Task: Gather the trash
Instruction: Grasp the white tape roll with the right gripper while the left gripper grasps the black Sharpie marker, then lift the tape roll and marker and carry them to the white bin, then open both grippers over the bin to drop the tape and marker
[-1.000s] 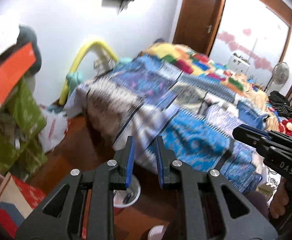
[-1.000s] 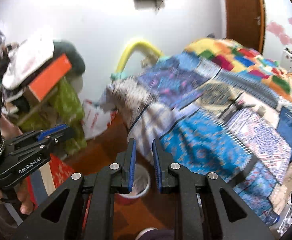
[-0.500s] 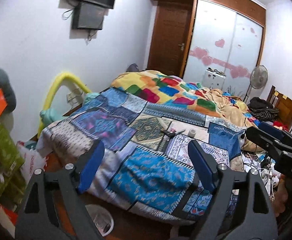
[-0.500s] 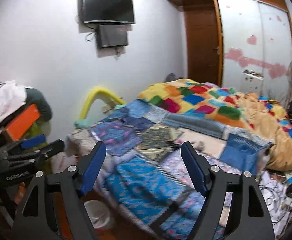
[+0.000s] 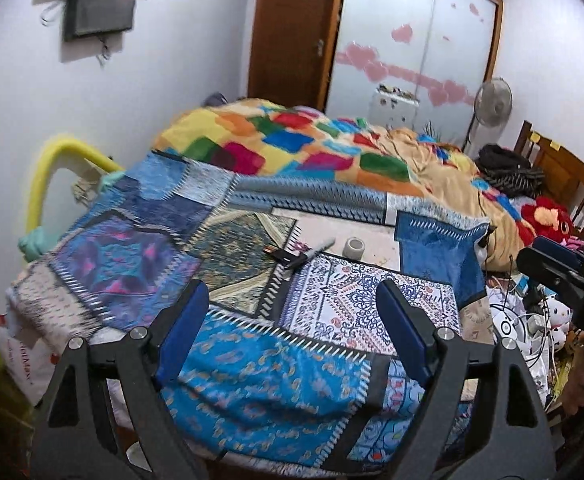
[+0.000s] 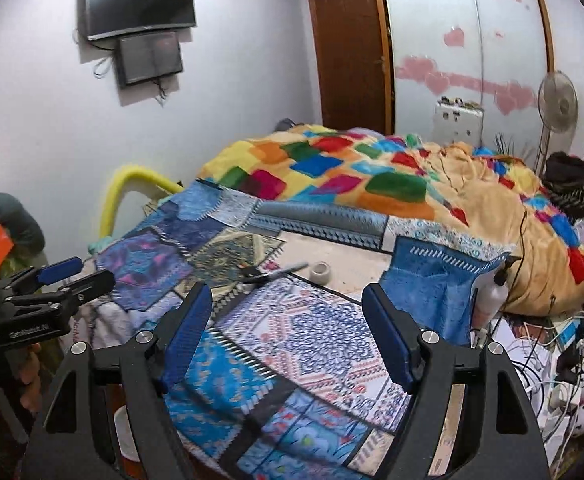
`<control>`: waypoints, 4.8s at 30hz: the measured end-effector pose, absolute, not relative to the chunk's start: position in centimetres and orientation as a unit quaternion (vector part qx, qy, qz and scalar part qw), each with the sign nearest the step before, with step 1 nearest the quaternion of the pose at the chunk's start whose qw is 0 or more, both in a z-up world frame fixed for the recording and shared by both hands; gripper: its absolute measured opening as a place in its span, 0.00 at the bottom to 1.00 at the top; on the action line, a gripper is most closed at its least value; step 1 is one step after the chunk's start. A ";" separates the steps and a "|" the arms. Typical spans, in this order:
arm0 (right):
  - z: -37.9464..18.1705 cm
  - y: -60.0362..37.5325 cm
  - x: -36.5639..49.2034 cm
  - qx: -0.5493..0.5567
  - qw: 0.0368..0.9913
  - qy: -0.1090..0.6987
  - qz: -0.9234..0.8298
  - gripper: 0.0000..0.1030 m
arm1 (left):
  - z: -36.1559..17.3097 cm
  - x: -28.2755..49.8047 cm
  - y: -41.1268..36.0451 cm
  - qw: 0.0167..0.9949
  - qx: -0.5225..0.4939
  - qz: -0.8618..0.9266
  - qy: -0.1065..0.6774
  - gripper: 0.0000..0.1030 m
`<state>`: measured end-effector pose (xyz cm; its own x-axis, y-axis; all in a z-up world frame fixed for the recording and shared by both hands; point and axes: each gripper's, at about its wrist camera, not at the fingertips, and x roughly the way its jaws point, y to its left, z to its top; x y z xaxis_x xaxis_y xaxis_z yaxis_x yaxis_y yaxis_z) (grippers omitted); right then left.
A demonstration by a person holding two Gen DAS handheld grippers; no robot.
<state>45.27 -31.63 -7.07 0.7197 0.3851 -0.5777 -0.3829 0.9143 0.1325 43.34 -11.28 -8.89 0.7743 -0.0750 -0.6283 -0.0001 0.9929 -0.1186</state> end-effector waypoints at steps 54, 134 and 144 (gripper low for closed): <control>-20.9 -30.2 61.7 0.014 0.884 0.444 0.149 0.34 | -25.9 65.3 -16.5 0.865 -0.029 -0.132 0.483 0.11; -28.5 3.0 30.5 -0.152 0.685 0.610 0.368 0.34 | -32.7 19.8 13.3 0.776 -0.261 0.112 0.563 0.11; -31.5 4.5 32.3 -0.128 0.655 0.649 0.364 0.36 | -36.0 22.5 15.4 0.746 -0.286 0.118 0.589 0.11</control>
